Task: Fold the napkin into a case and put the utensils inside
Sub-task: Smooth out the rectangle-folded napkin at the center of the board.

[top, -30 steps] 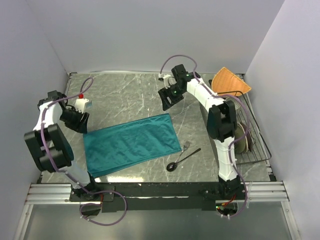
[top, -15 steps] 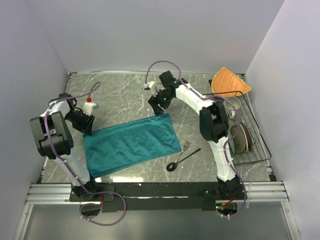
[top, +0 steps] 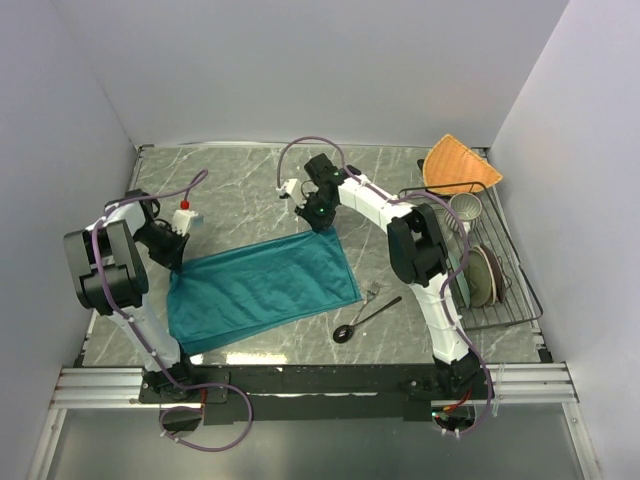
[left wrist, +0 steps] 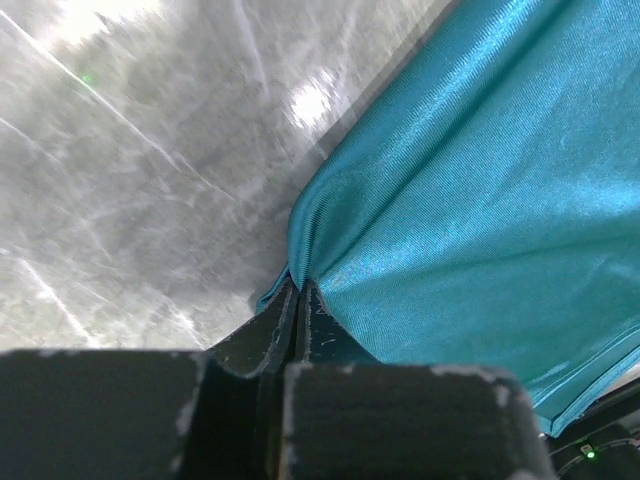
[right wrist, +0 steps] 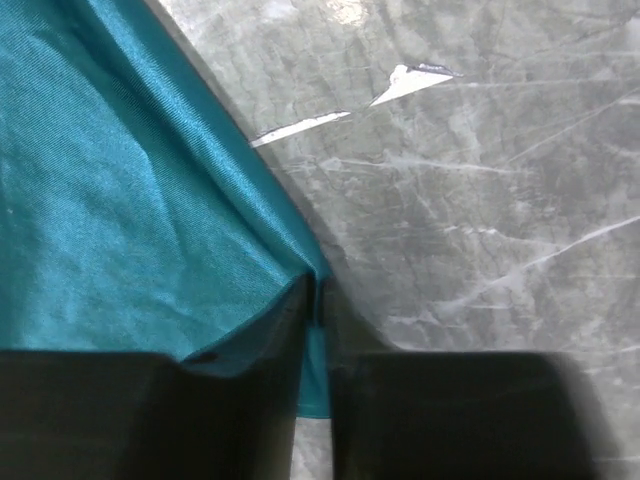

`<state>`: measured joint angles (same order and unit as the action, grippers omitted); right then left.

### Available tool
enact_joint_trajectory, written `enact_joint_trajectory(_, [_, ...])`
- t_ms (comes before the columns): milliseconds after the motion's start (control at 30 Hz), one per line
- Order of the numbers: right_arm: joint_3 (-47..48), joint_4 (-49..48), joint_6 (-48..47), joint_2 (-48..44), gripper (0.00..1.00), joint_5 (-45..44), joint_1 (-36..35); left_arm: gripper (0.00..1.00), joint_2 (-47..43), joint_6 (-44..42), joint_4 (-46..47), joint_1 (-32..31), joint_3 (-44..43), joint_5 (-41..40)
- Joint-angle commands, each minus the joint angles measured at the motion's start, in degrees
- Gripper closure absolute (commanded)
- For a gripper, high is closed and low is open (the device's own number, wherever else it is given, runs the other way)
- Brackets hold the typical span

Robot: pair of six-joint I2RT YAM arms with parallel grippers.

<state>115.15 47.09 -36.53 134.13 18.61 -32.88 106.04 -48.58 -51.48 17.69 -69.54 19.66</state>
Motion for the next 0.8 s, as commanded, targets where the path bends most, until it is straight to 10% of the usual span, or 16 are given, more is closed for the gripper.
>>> enact_joint_trajectory(0, [0.0,-2.0,-0.3,-0.8,1.00,-4.7,-0.2,0.99,1.1,0.4,1.4,0.0,-4.4,2.0])
enact_joint_trajectory(433, [8.6,-15.4,11.3,2.7,0.99,-25.5,3.9,0.94,13.7,13.9,12.2,-2.0,-24.5,0.1])
enact_joint_trajectory(533, [9.1,-14.7,12.4,2.2,0.77,-27.4,3.9,0.80,15.9,15.1,11.5,-2.0,-30.1,1.1])
enact_joint_trajectory(633, [9.8,-12.5,13.2,-0.4,0.32,-27.1,4.3,0.50,15.3,14.4,6.9,-1.5,-34.0,5.0])
enact_joint_trajectory(767, [7.5,-6.6,11.7,-5.7,0.20,-18.1,5.1,0.39,7.2,10.6,2.1,-0.5,-27.3,7.3])
